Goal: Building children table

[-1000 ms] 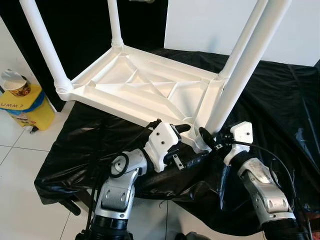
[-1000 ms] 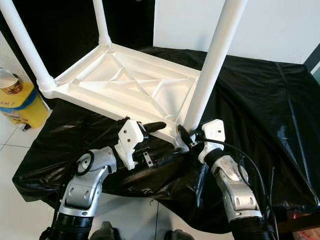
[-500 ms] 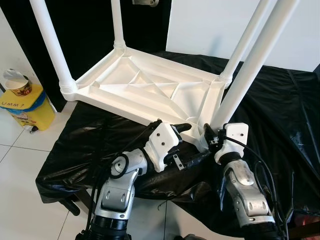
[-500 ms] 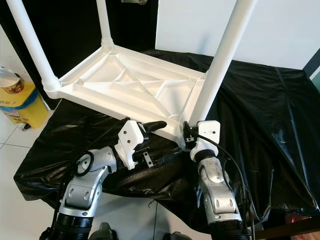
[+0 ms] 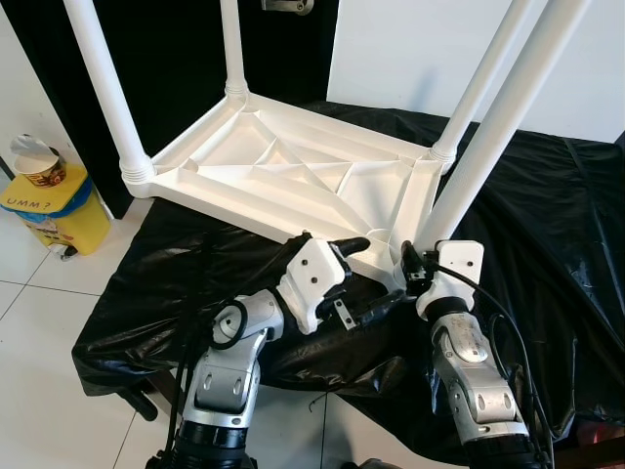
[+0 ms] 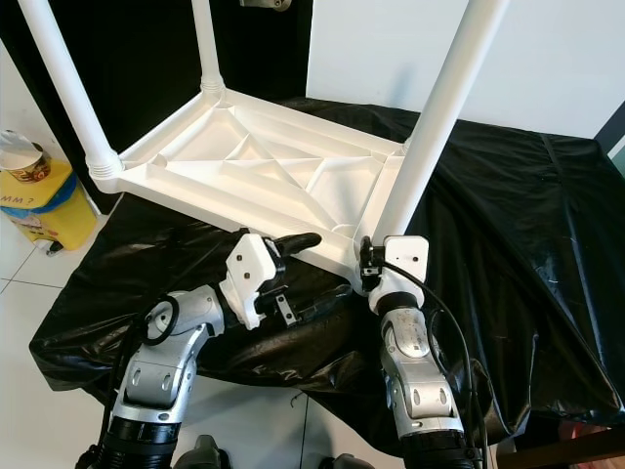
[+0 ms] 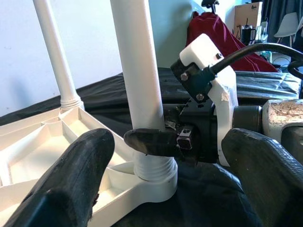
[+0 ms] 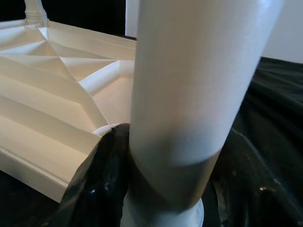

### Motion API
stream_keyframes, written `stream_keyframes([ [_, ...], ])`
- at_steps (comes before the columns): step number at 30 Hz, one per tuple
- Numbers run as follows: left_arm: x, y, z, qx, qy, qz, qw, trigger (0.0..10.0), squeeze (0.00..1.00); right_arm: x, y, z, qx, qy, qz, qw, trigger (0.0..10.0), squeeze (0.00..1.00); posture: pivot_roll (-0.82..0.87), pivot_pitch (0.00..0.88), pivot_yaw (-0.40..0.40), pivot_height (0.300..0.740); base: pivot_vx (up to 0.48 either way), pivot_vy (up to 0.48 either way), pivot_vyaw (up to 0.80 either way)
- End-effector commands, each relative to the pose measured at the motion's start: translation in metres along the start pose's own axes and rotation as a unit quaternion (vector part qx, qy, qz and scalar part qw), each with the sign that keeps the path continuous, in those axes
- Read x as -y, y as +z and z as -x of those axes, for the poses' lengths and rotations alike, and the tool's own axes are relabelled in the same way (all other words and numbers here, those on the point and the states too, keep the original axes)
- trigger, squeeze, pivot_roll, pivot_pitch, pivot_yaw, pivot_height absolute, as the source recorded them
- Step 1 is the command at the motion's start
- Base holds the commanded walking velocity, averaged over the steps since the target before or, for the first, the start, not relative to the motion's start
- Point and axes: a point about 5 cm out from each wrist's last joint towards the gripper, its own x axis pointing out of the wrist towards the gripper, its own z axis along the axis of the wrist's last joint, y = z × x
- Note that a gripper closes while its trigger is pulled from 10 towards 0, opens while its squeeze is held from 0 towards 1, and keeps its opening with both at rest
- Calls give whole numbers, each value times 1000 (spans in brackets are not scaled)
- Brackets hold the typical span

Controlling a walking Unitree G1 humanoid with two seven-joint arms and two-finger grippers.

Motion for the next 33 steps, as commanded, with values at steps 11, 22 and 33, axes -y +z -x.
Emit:
stream_keyframes([
  [11, -10, -2, 1, -3, 126, -1, 992, 10000, 0, 21, 11, -5, 32, 47, 15, 998, 10000, 1000, 115, 12, -127, 740, 0, 0, 0],
  [22, -11, -3, 3, -4, 123, -3, 992, 10000, 0, 20, 20, -8, 42, 228, 9, 973, 10000, 0, 113, 23, -125, 740, 0, 0, 0],
  [33, -13, -2, 2, -2, 122, -2, 992, 10000, 0, 34, 14, -20, 25, 272, 48, 961, 0, 0, 111, 24, -127, 740, 0, 0, 0],
])
